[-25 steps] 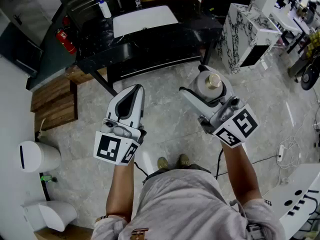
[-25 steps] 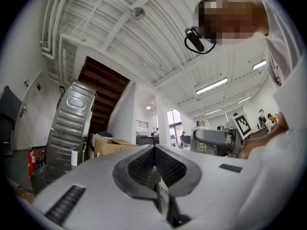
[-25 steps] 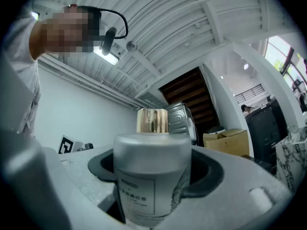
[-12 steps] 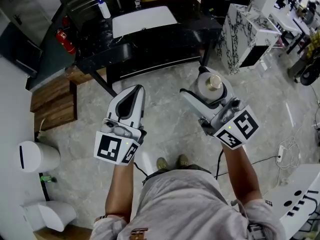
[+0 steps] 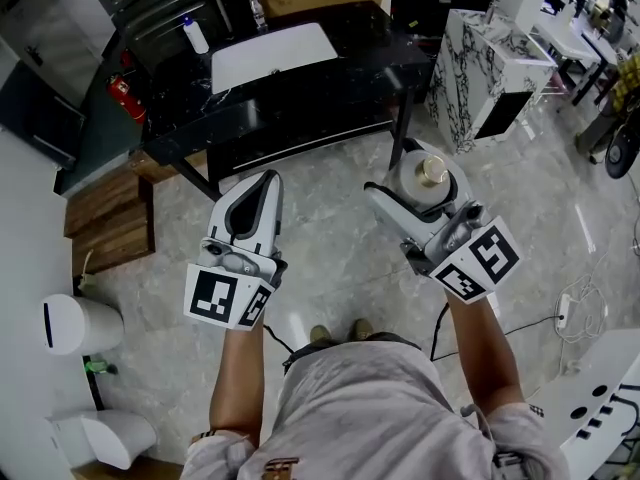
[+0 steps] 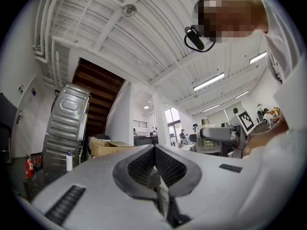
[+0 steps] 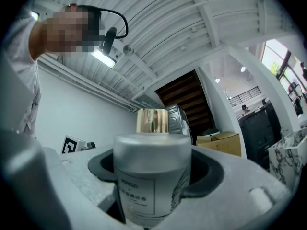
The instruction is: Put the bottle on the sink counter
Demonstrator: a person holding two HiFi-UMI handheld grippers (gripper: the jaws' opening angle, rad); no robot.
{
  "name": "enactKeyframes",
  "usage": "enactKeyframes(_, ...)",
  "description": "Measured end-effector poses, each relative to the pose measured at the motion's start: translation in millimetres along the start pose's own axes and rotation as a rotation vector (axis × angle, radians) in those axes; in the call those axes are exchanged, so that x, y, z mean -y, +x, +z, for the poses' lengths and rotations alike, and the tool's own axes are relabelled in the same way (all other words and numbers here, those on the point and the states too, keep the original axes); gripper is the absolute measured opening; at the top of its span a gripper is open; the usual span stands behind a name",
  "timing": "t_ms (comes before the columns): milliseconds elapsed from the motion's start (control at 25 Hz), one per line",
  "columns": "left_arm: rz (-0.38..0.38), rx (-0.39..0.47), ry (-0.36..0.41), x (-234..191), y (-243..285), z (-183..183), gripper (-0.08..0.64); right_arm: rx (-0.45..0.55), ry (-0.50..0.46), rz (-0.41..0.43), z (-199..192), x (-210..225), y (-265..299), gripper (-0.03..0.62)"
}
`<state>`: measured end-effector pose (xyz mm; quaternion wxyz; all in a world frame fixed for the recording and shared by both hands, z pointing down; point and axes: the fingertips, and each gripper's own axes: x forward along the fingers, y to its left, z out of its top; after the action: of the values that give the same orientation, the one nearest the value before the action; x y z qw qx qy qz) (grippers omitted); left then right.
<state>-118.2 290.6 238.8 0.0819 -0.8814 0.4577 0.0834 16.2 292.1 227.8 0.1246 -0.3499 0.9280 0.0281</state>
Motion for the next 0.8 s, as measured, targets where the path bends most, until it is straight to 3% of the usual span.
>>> enactKeyframes(400,-0.007,-0.008,0.025,17.4,52.6,-8.6,-0.002,0.011,0.004,-0.009,5.1,52.1,-16.7,0.336)
enactKeyframes(800,-0.033,0.001,0.04,-14.0,120.6,-32.3,0.0,-0.011,-0.019,-0.032,-7.7,109.0,20.5,0.336)
